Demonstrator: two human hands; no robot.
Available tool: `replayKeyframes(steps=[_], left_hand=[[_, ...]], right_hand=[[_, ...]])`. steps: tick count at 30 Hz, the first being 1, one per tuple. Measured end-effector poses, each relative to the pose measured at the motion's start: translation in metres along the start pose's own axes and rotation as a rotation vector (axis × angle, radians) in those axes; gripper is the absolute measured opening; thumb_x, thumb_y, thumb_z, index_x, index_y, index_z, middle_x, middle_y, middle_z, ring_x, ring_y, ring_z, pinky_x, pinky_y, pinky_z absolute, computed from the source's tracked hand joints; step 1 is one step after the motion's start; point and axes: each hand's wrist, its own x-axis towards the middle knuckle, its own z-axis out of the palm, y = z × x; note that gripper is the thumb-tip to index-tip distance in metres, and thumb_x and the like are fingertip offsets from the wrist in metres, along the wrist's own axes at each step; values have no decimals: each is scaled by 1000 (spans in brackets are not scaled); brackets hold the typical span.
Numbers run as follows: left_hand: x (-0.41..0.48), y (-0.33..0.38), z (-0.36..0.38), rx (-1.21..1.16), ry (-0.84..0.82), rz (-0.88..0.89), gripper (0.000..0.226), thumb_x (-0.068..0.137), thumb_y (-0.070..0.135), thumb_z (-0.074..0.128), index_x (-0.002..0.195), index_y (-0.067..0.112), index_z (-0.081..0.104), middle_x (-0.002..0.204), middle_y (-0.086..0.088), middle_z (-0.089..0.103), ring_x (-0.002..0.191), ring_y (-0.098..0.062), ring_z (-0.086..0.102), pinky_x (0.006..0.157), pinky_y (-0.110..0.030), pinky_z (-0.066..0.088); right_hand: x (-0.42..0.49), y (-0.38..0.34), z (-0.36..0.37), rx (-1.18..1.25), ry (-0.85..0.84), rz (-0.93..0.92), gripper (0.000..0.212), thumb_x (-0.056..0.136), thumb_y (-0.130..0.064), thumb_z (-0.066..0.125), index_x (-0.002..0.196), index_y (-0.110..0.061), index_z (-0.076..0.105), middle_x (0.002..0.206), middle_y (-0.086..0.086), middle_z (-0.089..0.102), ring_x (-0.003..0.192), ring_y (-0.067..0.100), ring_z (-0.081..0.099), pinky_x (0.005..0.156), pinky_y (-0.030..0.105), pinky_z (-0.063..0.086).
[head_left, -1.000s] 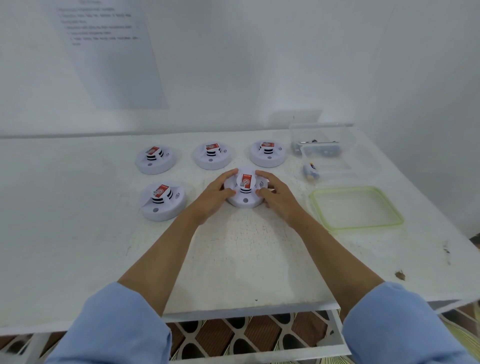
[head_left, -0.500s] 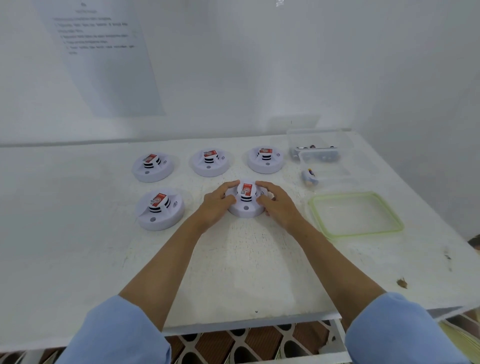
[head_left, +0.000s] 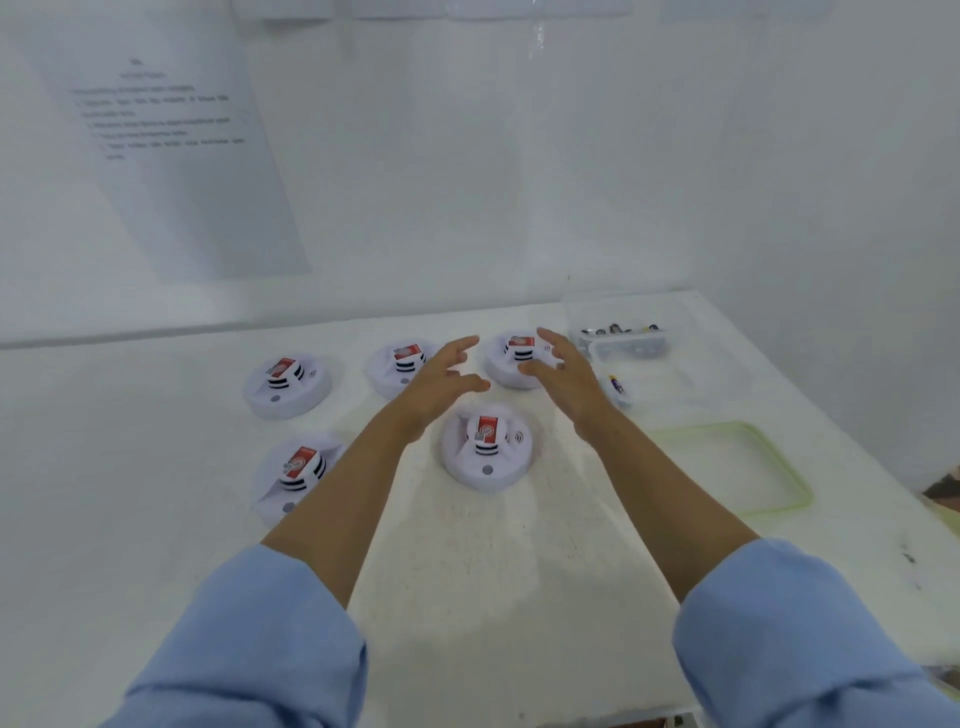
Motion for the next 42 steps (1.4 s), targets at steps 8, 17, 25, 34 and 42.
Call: replayKeyframes(steps=[8,17,25,34,42], left_hand=[[52,-6,2,58,-71,-15,77,78,1,70,141,25,32,145,-8,33,129,-20,36,97,-30,38],[85,-11,14,152,-142,44,86,71,4,77,142,18,30,141,-3,41,122,-18,44,91,-24,43],[91,-17,14,165,-95,114,84,66,4,81,138,11,38,137,-5,39,120,-15,41,100,-28,40],[84,23,-10,188,-2,250,86,61,8,85,135,13,42,133,-4,42,118,-18,46,99,-33,45],[69,74,-6,252,48,360,85,60,12,86,134,13,44,129,-3,44,109,-13,48,87,-20,44]], right_hand=[[45,19,-9,-86,-19,31,69,82,-8,64,142,-18,32,147,4,36,130,17,38,95,25,35],[62,31,-6,-62,29,76,55,82,-7,60,134,-17,45,133,4,50,117,17,48,97,28,40],[65,34,-1,-136,48,57,54,79,-7,59,131,-20,48,134,4,46,121,19,46,105,42,39],[65,-7,2,-3,58,-75,50,84,-2,55,132,-16,48,136,4,38,125,17,41,101,27,38],[59,-46,-32,-14,10,-235,42,88,-2,53,127,-18,52,132,0,43,113,8,45,79,1,41]])
